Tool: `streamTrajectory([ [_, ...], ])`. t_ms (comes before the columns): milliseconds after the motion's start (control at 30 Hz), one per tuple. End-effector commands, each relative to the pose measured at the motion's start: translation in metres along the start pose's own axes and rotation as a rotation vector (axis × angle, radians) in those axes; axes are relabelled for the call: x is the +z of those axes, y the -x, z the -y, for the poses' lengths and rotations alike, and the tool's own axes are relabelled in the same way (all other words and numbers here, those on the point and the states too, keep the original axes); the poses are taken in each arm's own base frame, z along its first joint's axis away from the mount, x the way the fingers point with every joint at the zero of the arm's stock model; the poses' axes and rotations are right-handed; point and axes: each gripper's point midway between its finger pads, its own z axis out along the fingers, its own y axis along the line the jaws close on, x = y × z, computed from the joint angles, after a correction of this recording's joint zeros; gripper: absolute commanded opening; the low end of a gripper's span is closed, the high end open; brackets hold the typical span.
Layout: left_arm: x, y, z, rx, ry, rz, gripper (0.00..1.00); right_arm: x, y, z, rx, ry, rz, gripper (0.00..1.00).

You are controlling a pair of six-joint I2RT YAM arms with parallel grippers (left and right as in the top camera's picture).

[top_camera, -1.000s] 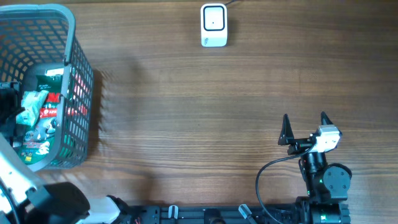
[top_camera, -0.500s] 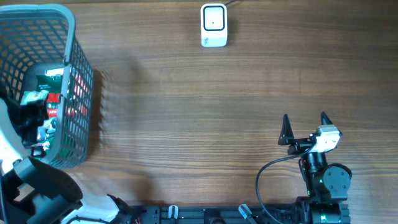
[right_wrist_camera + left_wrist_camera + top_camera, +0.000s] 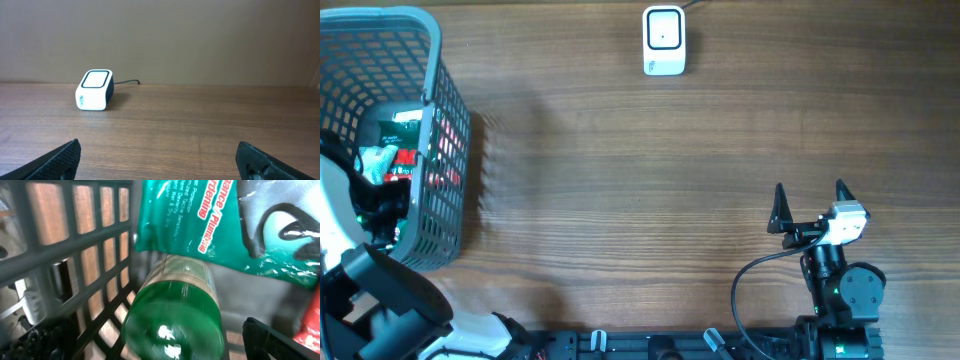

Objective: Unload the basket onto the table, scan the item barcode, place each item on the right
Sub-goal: 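Reach the left gripper into the basket and grasp the green-capped jar, then lift the jar out with the left gripper and carry it toward the scanner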

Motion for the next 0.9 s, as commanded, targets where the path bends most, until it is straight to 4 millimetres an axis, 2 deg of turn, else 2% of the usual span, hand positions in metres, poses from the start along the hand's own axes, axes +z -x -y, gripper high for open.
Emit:
streamTrajectory([
  [0,0.026,-0.006,-0.007,-0.002,0.052,-0.002,1.00,0.000,0.001,0.004,0.016,-0.019,0.005,1.00],
  [133,0.040,-0.008,-0.007,-0.002,0.049,0.000,1.00,0.000,0.001,0.004,0.016,-0.019,0.005,1.00],
  [333,0.043,-0.005,-0.002,-0.004,0.030,0.012,0.99,0.000,0.001,0.004,0.016,-0.019,0.005,1.00],
  [367,0.043,-0.005,-0.001,-0.005,0.026,0.014,0.97,0.000,0.001,0.004,0.016,-0.019,0.005,1.00],
  [500,0.048,-0.005,0.000,-0.005,0.022,0.016,0.75,0.000,0.001,0.004,0.016,-0.019,0.005,1.00],
  [633,0.057,-0.008,-0.002,0.001,0.028,0.014,0.57,0.000,0.001,0.004,0.015,-0.019,0.005,1.00],
  [733,0.056,-0.010,-0.001,0.007,0.027,0.015,0.44,0.000,0.001,0.004,0.016,-0.019,0.005,1.00],
  [800,0.056,-0.009,0.001,0.007,0.023,0.018,0.41,0.000,0.001,0.004,0.015,-0.019,0.005,1.00],
  [867,0.052,-0.007,0.004,0.014,0.012,0.026,0.42,0.000,0.001,0.004,0.015,-0.019,0.005,1.00],
])
